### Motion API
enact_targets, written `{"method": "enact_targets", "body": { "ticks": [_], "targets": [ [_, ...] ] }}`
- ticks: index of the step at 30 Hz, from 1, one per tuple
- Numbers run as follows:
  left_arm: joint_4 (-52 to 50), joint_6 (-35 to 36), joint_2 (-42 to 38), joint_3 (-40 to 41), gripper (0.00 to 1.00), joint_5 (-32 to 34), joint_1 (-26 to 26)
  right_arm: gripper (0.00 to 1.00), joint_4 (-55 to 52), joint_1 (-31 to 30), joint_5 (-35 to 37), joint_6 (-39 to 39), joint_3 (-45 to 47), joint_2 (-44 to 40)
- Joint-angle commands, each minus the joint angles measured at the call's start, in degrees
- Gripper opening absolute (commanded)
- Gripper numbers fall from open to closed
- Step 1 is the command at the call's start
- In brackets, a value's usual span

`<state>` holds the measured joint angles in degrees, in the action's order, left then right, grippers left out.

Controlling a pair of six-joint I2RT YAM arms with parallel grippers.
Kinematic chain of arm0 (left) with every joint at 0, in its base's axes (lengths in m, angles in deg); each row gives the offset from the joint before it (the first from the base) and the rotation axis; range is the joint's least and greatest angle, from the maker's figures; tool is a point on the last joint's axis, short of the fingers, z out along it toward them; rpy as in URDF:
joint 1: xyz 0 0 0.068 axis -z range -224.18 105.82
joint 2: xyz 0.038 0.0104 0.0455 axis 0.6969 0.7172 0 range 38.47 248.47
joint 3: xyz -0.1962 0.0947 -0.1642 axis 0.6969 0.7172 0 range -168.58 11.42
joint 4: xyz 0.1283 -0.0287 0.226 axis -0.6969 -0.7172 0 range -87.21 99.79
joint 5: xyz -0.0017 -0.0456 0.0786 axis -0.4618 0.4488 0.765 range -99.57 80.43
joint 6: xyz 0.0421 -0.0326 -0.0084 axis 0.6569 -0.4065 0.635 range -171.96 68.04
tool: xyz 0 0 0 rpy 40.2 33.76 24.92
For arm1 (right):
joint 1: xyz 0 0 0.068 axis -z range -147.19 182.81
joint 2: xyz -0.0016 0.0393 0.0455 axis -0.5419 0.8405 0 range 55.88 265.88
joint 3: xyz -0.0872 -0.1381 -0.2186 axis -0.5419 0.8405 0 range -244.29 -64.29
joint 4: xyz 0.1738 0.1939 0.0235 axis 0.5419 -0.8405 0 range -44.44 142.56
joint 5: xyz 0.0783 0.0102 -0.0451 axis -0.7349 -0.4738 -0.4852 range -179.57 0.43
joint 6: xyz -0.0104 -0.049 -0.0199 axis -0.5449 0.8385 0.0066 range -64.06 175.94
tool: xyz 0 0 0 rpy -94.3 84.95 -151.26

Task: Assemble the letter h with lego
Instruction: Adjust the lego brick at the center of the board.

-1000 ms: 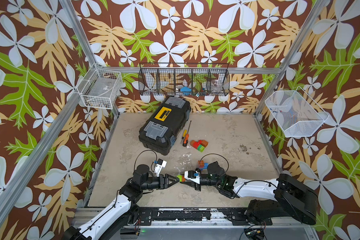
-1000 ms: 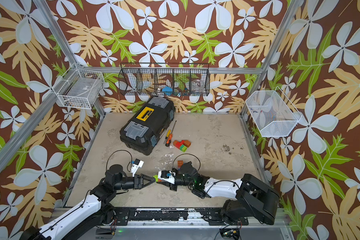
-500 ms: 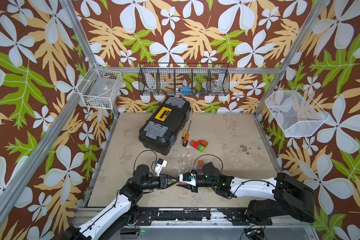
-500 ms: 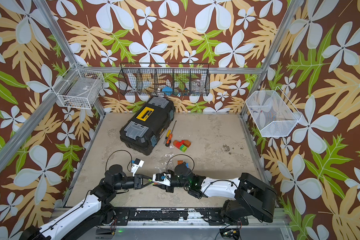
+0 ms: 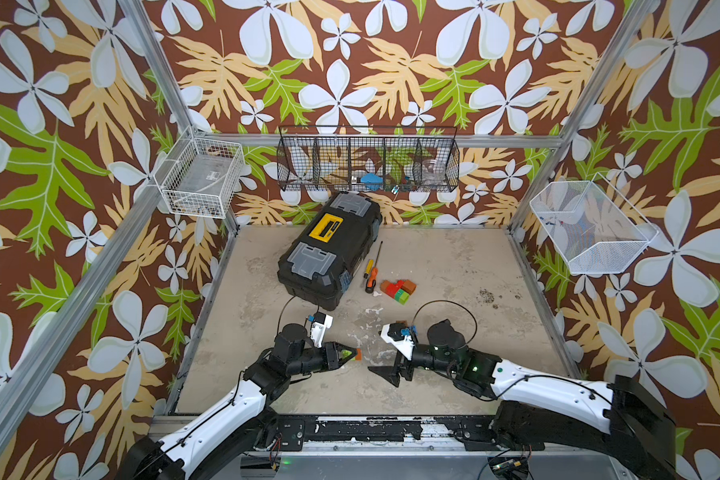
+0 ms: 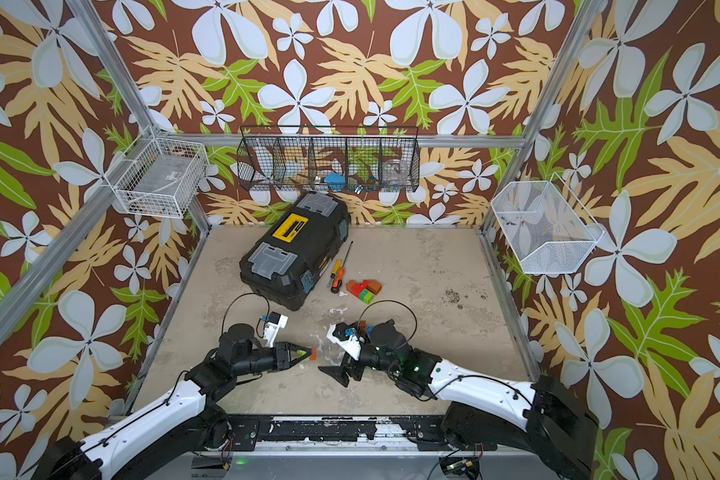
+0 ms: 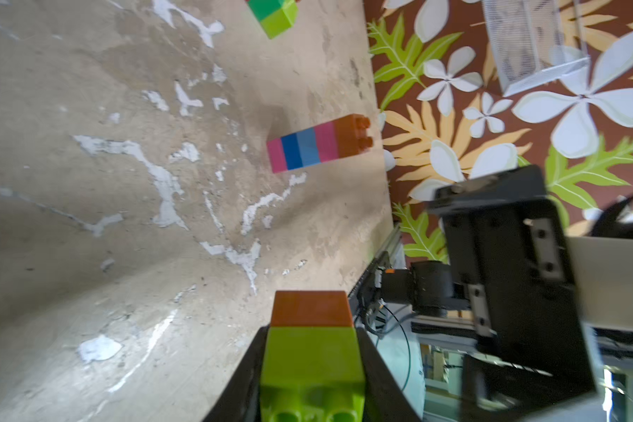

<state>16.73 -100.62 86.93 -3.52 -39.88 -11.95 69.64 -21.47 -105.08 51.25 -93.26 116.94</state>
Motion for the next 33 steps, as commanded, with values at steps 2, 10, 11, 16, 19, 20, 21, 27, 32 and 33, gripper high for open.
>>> {"method": "enact_targets", "body": {
  "ticks": [2,10,11,16,19,20,21,27,32,33],
  "targets": [
    [-5.63,3.04,5.62,-3.0,0.16,15.03,5.53,1.0,-19.13,3.05,24.11,-19.11,-7.22,-4.28],
    [-10.52,1.97,21.51,-15.75,0.19,37.44,20.91,0.95,-41.36,17.95,20.04,-31.19,-21.44,4.49],
    [-11.26,2.31,24.52,-17.98,0.2,38.25,22.15,0.95,-43.37,19.26,19.15,-31.85,-23.07,6.42],
    [-16.17,4.87,37.07,-26.39,0.22,37.47,22.86,0.83,-51.49,21.01,18.16,-33.83,-29.17,13.89],
    [-17.4,6.05,41.03,-28.83,0.28,37.4,22.82,0.83,-53.84,21.78,17.01,-34.07,-30.68,16.28],
    [-17.41,6.37,41.91,-29.34,0.33,36.8,22.87,0.82,-53.46,22.13,16.36,-34.33,-30.3,16.43],
    [-17.33,6.55,42.71,-29.7,0.37,36.3,22.88,0.81,-52.94,22.58,15.44,-34.67,-29.86,16.32],
    [-15.99,6.15,42.88,-30.46,0.57,34.88,22.83,0.79,-52.05,23.61,14.25,-35.3,-28.59,15.14],
    [-14.73,5.43,38.16,-29.88,0.69,34.9,22.87,0.73,-56.54,23.61,13.89,-34.07,-31.71,17.24],
    [-14.89,5.42,36.89,-29.97,0.69,34.8,22.71,0.72,-56.35,23.61,13.08,-33.99,-31.82,17.52]
  ]
}}
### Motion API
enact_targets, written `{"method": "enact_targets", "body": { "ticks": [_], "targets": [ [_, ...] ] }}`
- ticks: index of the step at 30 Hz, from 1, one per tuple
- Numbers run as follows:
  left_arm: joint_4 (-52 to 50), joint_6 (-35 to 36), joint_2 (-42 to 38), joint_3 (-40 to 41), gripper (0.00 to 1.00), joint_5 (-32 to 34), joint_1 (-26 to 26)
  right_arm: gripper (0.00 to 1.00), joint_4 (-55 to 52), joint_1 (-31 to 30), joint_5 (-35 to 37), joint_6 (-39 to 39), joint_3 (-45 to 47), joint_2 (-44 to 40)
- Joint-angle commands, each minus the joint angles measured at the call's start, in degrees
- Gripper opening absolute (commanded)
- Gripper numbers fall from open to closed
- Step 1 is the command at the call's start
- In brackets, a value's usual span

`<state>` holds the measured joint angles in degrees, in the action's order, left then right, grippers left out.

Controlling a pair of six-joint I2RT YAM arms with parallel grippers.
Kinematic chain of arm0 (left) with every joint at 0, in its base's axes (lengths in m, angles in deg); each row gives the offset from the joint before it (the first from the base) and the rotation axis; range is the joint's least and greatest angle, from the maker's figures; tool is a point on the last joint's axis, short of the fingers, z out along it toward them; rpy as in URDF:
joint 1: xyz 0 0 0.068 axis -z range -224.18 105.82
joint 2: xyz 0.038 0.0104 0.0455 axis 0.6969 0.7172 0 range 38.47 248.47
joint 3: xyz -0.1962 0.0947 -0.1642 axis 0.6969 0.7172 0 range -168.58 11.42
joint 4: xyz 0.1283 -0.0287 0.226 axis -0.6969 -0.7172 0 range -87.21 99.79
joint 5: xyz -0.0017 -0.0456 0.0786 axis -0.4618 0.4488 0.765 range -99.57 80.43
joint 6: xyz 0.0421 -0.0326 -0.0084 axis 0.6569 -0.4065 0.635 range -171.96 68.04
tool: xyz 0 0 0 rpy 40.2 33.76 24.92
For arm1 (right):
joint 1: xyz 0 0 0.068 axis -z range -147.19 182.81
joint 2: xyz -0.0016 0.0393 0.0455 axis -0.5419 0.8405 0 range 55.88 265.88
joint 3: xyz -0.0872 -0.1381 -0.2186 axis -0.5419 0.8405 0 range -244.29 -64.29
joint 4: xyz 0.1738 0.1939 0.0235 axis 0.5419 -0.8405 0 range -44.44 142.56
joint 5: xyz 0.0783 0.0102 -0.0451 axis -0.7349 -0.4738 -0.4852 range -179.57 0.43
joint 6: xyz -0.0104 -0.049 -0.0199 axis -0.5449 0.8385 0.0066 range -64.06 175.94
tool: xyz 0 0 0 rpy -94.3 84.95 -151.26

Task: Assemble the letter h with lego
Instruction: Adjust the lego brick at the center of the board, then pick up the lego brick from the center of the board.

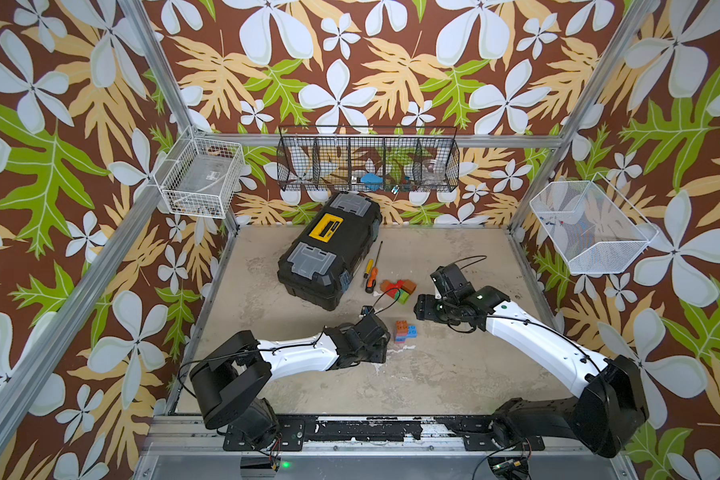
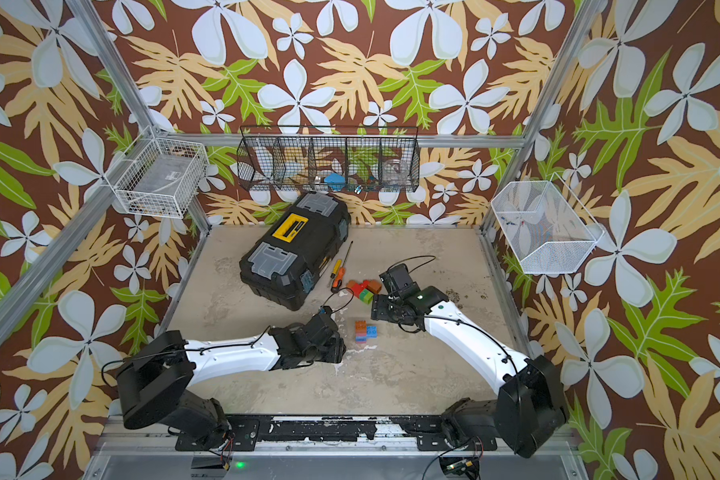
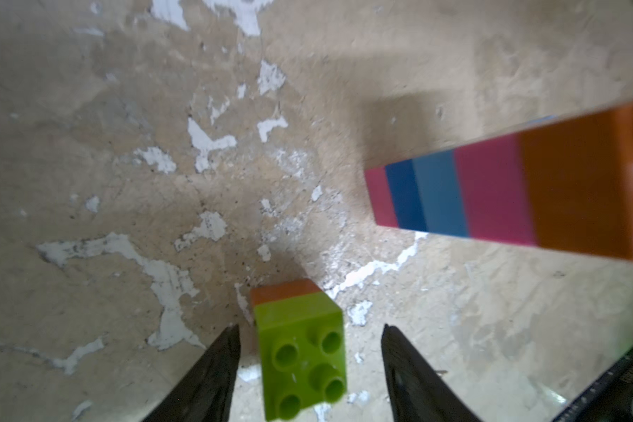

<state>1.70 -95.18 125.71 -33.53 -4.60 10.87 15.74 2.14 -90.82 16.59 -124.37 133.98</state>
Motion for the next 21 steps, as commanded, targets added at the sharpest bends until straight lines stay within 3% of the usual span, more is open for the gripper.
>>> {"method": "enact_targets", "body": {
  "ticks": [1,4,10,14,21],
  "targets": [
    [0.02,-0.11,-3.07,0.1,0.72,-0.5,-0.15,0.69,-2.31,-0.07,-1.84,0.51,-0.74,0.65],
    [1.01,0.33,-8.27,2.07,0.77,-0.78,-1.2,0.64,-1.72,-0.57,-3.29,0.93,-1.35,2.22],
    [4.05,-1.59,-15.51,9.95,0.8,-7.76,-11.63,0.75,-3.56,-7.38,0.4,2.09,-6.77,6.68],
    [4.24,-2.45,-20.66,12.09,0.79,-6.68,-13.24,0.77,-6.93,-10.72,7.3,1.93,-9.95,10.31],
    [5.89,-2.0,-22.18,14.45,0.78,-7.45,-15.49,0.68,-6.23,-12.33,5.53,3.94,-7.56,12.97]
  ]
}}
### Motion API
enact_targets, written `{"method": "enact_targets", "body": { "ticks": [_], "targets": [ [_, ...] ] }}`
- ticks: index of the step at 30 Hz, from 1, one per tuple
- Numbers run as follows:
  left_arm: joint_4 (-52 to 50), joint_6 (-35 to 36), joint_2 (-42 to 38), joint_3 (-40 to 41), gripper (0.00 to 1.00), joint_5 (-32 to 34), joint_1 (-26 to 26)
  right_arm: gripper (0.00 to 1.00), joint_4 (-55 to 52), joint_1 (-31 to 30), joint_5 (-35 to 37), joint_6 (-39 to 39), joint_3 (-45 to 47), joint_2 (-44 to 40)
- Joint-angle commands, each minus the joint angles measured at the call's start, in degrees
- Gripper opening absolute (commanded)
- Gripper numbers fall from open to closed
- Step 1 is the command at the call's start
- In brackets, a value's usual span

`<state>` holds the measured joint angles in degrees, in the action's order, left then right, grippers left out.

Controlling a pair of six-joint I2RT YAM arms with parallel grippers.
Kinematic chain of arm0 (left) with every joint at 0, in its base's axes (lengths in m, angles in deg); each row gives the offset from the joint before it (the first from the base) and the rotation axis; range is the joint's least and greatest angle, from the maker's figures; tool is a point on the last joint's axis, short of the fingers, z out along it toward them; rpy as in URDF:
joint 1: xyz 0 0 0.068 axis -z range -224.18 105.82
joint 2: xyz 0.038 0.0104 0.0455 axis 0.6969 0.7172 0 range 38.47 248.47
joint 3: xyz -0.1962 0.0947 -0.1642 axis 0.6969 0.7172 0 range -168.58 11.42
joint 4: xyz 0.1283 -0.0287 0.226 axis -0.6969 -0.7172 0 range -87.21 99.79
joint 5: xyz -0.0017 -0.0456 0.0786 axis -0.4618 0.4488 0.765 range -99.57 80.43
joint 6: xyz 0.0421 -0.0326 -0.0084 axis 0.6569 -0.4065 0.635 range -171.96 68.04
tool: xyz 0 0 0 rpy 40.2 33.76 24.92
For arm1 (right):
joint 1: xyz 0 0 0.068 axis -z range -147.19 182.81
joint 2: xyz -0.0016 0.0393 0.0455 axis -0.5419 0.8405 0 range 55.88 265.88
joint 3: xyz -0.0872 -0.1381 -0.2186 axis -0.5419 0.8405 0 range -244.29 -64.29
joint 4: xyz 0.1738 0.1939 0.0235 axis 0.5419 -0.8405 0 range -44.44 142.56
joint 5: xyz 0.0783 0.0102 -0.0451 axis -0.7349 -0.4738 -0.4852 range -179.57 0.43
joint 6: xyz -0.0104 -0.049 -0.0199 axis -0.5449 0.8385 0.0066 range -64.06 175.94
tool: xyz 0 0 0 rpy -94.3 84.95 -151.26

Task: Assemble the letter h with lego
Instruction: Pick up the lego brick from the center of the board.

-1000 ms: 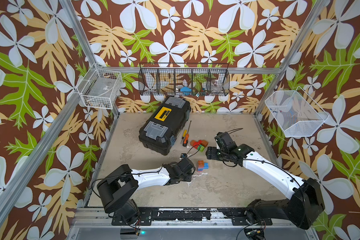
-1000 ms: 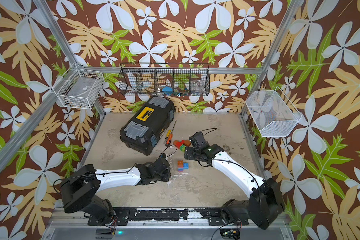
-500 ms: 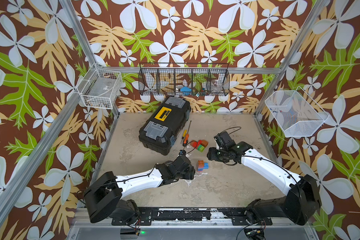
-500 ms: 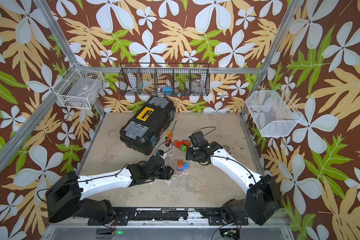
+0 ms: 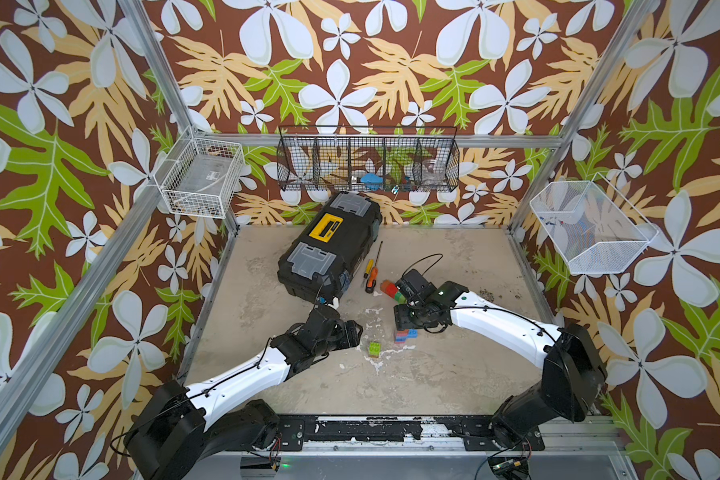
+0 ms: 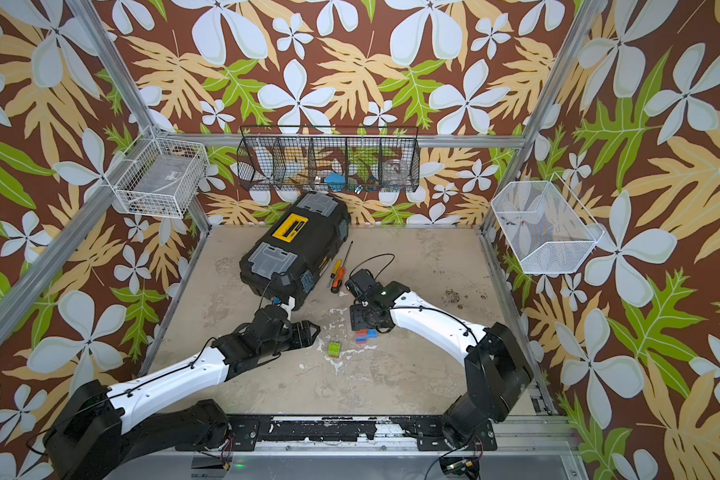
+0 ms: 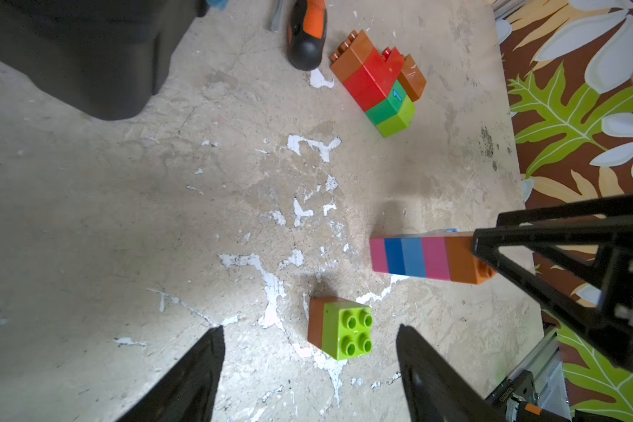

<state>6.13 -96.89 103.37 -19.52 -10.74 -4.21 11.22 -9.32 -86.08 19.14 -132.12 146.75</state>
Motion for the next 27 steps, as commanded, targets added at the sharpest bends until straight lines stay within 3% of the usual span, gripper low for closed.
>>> {"method": "enact_targets", "body": {
  "ticks": [1,8,18,21,27],
  "targets": [
    [1.32,-0.1,0.47,0.29,0.78,-1.51,-0.39,0.68,-1.9,-1.53,1.08,1.0,-0.05,0.1],
    [2.34,0.01,0.6,0.97,0.78,-1.84,-0.42,0.6,-2.63,-2.44,1.97,-0.48,-1.61,0.32],
    [3.55,-1.03,-1.17,2.58,0.78,-1.88,-0.47,0.57,-2.23,-3.0,0.73,0.48,-1.57,2.82],
    [3.43,-1.17,-1.44,2.91,0.78,-1.32,-0.42,0.47,-1.75,-3.31,1.26,0.22,-1.29,2.82],
    [3.49,-1.54,-1.75,3.29,0.78,-1.34,-0.48,0.38,-1.41,-3.53,0.27,-0.71,-1.51,5.0]
  ]
}}
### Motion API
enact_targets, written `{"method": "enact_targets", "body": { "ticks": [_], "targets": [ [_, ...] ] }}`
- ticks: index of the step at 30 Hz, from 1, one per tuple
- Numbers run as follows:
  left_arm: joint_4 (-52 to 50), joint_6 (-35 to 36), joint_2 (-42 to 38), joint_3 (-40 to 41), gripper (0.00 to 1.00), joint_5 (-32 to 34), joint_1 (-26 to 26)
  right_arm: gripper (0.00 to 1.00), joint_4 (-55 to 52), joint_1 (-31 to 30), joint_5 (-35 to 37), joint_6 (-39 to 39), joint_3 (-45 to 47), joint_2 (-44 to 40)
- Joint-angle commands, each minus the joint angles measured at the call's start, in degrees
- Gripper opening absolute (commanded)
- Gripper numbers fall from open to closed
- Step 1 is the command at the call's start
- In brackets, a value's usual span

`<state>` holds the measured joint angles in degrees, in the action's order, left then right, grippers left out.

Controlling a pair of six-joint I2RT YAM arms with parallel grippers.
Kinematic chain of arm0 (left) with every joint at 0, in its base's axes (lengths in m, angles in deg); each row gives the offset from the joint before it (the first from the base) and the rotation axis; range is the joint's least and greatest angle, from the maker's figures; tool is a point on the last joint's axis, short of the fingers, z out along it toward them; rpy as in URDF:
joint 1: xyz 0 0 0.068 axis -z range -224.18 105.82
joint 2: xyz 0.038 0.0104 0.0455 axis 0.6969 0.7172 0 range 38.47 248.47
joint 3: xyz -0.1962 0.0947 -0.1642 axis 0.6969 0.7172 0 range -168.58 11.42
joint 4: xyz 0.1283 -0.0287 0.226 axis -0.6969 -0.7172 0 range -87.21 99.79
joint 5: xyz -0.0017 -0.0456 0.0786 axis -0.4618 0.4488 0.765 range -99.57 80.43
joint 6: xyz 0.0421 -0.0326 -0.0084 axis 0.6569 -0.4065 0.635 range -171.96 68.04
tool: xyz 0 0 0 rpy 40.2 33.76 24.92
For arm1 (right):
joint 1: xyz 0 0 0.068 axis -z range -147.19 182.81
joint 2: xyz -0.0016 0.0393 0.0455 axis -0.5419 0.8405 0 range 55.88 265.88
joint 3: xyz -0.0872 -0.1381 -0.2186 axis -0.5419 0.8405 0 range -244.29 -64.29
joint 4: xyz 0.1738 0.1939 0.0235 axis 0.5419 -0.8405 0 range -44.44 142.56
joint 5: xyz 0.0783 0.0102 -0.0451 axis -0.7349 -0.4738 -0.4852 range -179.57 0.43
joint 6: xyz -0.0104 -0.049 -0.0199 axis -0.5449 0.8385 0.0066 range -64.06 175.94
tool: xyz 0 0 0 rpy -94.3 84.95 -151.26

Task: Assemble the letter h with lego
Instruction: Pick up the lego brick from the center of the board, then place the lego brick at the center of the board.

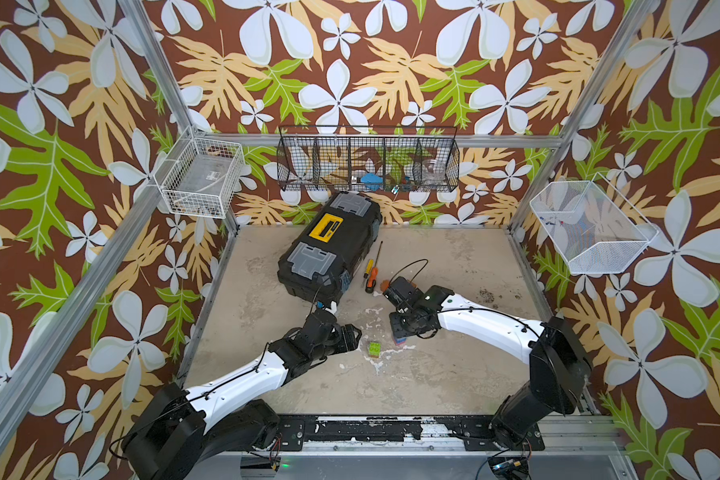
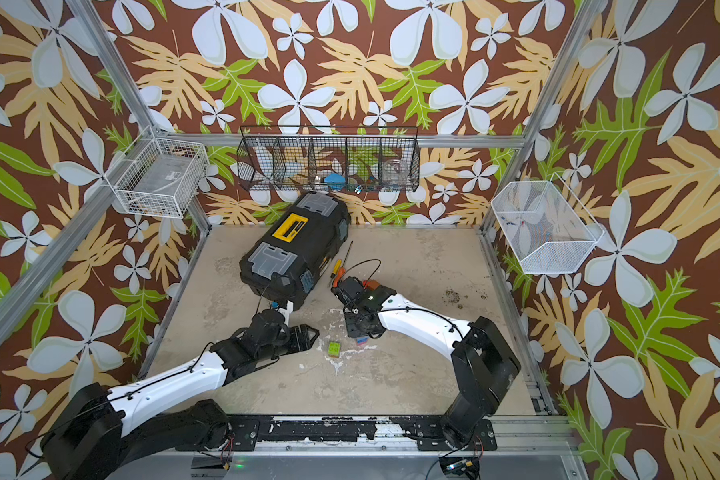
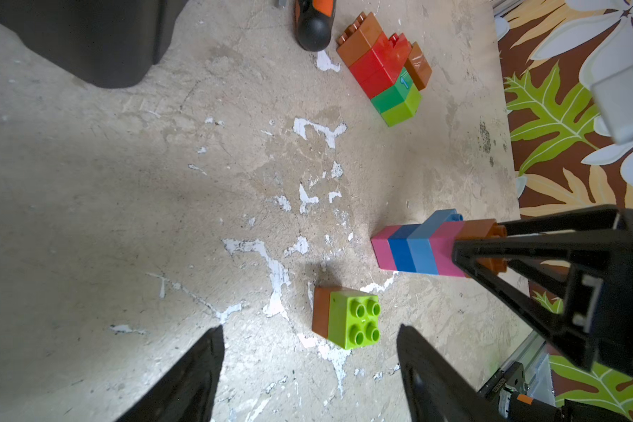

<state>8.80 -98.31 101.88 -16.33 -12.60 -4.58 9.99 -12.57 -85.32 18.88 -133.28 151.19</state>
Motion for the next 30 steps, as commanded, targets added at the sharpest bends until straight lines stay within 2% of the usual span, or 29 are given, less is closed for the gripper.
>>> {"method": "enact_targets", "body": {
  "ticks": [1,6,11,14,18,24,27,30],
  "targets": [
    [0.5,-0.2,-0.38,0.06,0.78,0.8,-0.04,0.38,-0.23,-0.37,-0.08,-0.78,-0.35,0.76],
    [-2.94,-2.96,-1.87,-0.28,0.78,4.96,-0.04,0.27,-0.92,-0.72,0.46,-3.3,-0.57,0.76],
    [-7.2,-4.62,-4.87,-2.93,0.78,5.14,-0.15,0.16,-1.99,-0.8,-0.23,-9.88,-2.51,-1.3],
    [-9.46,-4.81,-9.09,-3.97,0.78,6.76,-0.13,0.16,-2.29,-1.69,-0.05,-13.66,-4.62,-2.54],
    [-15.09,-4.33,-13.44,-6.51,0.85,10.2,-0.13,0.17,-3.45,-4.34,1.38,-17.33,-8.92,-2.25],
    [-21.29,-4.74,-16.94,-7.6,0.95,13.59,-0.8,0.21,-4.01,-12.32,5.09,-27.37,-12.77,-0.22],
    [-23.76,-6.03,-18.92,-6.53,0.97,15.95,-2.72,0.21,-3.02,-15.09,5.99,-30.87,-13.17,1.69],
    [-24.06,-6.34,-20.3,-5.4,0.97,14.74,-5.74,0.21,-3.54,-16.11,6.42,-32.18,-15.3,5.1]
  ]
}}
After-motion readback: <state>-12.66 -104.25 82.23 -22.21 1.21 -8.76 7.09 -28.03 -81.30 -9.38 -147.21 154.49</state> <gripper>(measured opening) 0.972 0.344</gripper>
